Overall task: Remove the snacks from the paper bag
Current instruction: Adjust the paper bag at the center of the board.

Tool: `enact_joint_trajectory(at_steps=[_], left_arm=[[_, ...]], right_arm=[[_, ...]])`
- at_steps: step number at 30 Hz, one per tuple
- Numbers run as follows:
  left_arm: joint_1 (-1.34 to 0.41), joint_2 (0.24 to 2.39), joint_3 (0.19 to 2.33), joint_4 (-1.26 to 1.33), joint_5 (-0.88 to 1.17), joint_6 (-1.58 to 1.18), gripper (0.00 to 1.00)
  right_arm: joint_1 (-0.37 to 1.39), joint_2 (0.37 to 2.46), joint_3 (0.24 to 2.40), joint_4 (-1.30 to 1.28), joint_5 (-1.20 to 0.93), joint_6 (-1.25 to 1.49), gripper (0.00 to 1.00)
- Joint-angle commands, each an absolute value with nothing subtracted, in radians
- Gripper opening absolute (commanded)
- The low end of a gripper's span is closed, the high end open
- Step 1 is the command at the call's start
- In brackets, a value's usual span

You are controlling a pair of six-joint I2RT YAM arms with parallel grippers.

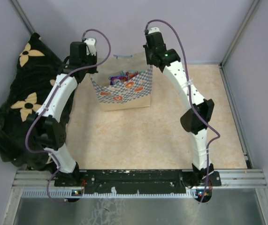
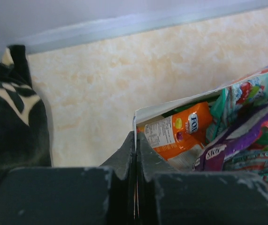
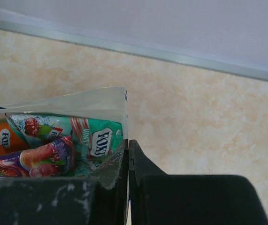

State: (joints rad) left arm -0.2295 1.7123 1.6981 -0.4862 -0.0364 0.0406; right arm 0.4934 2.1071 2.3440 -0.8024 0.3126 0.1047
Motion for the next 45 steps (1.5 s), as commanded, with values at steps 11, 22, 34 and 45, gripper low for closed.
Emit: enact_joint_trajectory(at_steps=[11,22,34,45], left_arm=[[-0.278,1.621,1.432,0.292,-0.065,0.112,0.0],[-0.489,1.08,0.447,0.684,-0.24,-0.069,0.41],[-0.574,1.141,0.333,0.624,-0.263,-0.158,0.68],[-0.577,1.351,0.445,0.729,-0.285,-0.144,0.0]], right_arm=[[0.449,1.907,2.06,-0.309,0.233,0.061,0.0],[0.648,1.177,0.781,0.279,0.32,0.242,0.28],[0.66,1.153,0.471,0.382,0.398,0.287,0.69],[0.644,1.396,0.587,0.537,0.494,0.202,0.17]])
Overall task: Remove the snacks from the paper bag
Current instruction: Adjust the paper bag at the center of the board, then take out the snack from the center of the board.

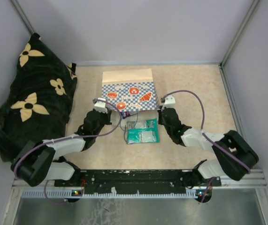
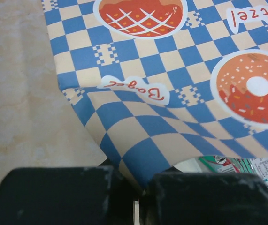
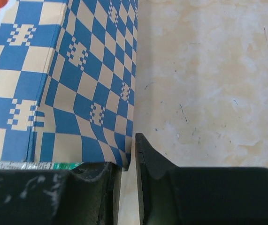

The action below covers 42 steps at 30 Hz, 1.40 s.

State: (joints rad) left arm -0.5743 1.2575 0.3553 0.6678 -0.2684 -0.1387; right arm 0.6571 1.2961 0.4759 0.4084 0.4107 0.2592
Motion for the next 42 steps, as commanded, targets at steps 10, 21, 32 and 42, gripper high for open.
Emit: enact_joint_trajectory(at_steps=[10,21,32,42], left_arm=[[-0.574,1.656,0.701,0.775,-0.488,-0.086,0.01],[-0.562,1.446,0.703,0.534,-0.267,-0.142,1.0],[-0.561,1.22,0.48,0.36,0.061,-0.35,1.0],[-0.562,1.239,0.356,0.432,0.135,-0.405,1.0]], right_arm=[[0.509,1.757,0.953,0.503,0.379,0.111,0.2],[0.509,1.373,0.814,0.271,0.216,0.186,0.99],[0.376,1.352,0.525,0.409,-0.151,0.395,0.91],[0.373,1.632,0.643,0.535,-0.234,0.495,0.77]])
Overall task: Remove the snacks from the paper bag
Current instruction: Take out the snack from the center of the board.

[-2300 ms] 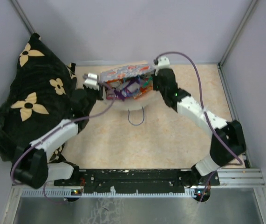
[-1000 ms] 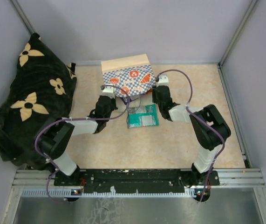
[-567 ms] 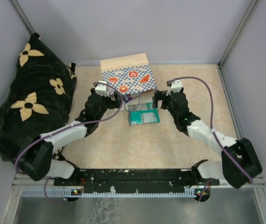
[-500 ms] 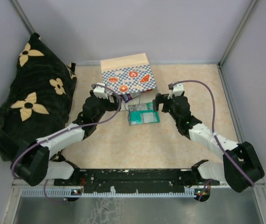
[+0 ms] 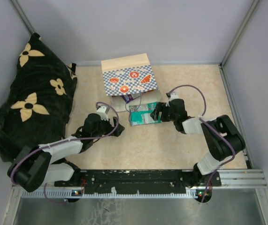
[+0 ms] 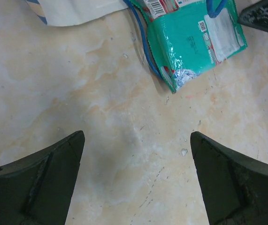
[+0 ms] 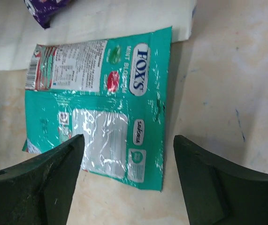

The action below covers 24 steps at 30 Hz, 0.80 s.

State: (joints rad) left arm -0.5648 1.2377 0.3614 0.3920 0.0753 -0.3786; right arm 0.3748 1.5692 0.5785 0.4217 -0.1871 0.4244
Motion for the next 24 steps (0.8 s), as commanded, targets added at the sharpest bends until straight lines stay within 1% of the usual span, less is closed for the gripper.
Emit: enact_joint_trajectory(at_steps=[1,5,7,10,13,14,17,20,22,24], left_arm=[[-0.561,1.239,0.356,0.43,0.143,-0.402,1.0],[-0.562,1.234,0.349,0.429,0.16,-0.393,1.0],[-0.562,1.235,0.345,0.43,0.168,-0.386,1.0],[-0.561,1.234,0.336,0.431,0.172,-0.376,1.0],[-0.561,1.227,0.336,0.421,0.171,-0.368,1.0],[-0.561,1.221,0.338,0.415,0.169,-0.367,1.0],[-0.562,1.197,0.339,0.402,0.168,-0.364,1.0],[-0.562,1.18,0.34,0.388,0.165,-0.358,1.0],[-0.561,1.177,0.343,0.38,0.164,-0.355,1.0],[-0.562,1.178,0.347,0.373,0.167,-0.354,1.0]], right_arm=[[0.373,1.642,0.645,0.549,-0.233,0.513,0.77],[0.373,1.731,0.63,0.616,-0.19,0.579,0.77],[0.373,1.759,0.622,0.649,-0.19,0.596,0.74],[0.373,1.793,0.61,0.717,-0.219,0.613,0.67],[0.373,1.811,0.596,0.763,-0.235,0.634,0.56],[0.373,1.811,0.588,0.776,-0.232,0.639,0.55],[0.373,1.79,0.558,0.793,-0.215,0.639,0.47],[0.372,1.75,0.533,0.784,-0.199,0.624,0.43],[0.373,1.72,0.514,0.775,-0.179,0.614,0.35],[0.373,1.694,0.507,0.754,-0.162,0.602,0.33]])
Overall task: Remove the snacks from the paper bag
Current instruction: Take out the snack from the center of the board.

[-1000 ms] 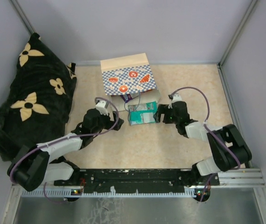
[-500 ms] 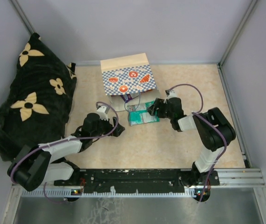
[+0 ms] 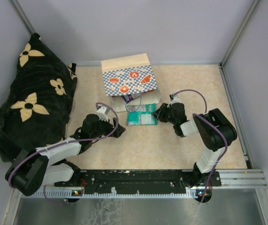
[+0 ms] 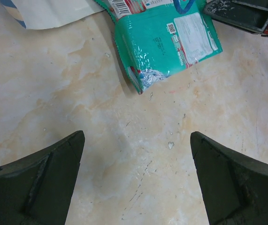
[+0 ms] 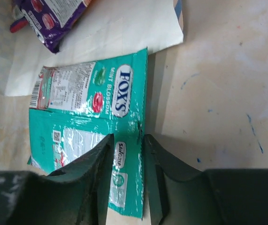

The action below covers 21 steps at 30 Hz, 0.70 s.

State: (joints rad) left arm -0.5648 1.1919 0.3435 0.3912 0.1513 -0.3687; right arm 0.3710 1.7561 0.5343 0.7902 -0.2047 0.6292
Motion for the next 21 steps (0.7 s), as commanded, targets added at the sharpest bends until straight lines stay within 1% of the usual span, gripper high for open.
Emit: enact_joint_trajectory(at_steps=[1,3,5,7,10,13,15,19,21], left_arm=[[-0.562,1.179,0.349,0.373,0.169,-0.353,1.0],[-0.561,1.182,0.354,0.375,0.176,-0.354,1.0],[-0.561,1.187,0.358,0.376,0.178,-0.354,1.0],[-0.562,1.189,0.364,0.372,0.179,-0.354,1.0],[-0.561,1.182,0.37,0.363,0.179,-0.355,1.0],[-0.562,1.169,0.377,0.349,0.182,-0.353,1.0],[-0.561,1.162,0.382,0.342,0.184,-0.352,1.0],[-0.561,1.167,0.396,0.336,0.196,-0.358,1.0],[-0.562,1.179,0.405,0.336,0.209,-0.365,1.0]], right_arm=[[0.373,1.685,0.505,0.745,-0.157,0.592,0.31],[0.373,1.676,0.502,0.736,-0.153,0.584,0.18],[0.373,1.669,0.503,0.724,-0.152,0.58,0.0],[0.373,1.643,0.503,0.7,-0.157,0.581,0.0],[0.373,1.534,0.503,0.59,-0.132,0.581,0.0],[0.373,1.349,0.528,0.34,-0.056,0.595,0.0],[0.37,1.215,0.572,0.117,0.007,0.628,0.0],[0.353,1.03,0.758,-0.33,0.058,0.724,0.0],[0.353,0.973,0.842,-0.465,0.073,0.786,0.0]])
